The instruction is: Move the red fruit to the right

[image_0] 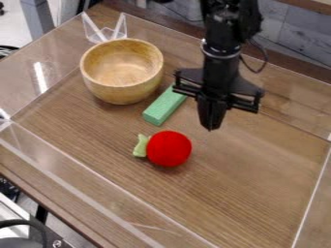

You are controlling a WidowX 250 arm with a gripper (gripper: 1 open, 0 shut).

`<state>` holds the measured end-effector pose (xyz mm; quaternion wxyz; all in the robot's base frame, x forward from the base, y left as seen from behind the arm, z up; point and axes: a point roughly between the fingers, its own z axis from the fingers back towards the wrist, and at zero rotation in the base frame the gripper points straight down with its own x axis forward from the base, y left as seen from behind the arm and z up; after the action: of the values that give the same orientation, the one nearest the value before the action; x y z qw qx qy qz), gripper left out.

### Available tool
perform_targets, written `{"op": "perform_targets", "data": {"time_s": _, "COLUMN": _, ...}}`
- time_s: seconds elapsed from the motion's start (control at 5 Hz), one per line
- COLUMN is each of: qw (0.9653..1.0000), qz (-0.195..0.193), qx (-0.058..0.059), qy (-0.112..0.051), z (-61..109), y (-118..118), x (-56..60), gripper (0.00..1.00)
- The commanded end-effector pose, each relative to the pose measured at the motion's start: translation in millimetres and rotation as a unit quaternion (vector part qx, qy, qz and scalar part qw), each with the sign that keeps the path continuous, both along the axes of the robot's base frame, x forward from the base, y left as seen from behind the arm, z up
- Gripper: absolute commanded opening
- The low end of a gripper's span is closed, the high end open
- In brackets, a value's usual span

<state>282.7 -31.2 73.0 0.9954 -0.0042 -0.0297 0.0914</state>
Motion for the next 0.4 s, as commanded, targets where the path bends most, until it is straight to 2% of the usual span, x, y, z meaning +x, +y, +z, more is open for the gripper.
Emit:
{"op": "perform_targets", "data": {"time_s": 0.0, "qw": 0.9994, "qz": 0.020, "qx": 0.001, "qy": -0.028, "z": 21.5, "y": 8.6, "x": 8.5, "gripper": 0.00}}
{"op": "perform_targets", "data": {"time_s": 0.2, "qw": 0.9986, "qz": 0.045, "qx": 0.003, "qy": -0.028, "z": 19.6, "y": 8.8, "x": 6.9, "gripper": 0.00}}
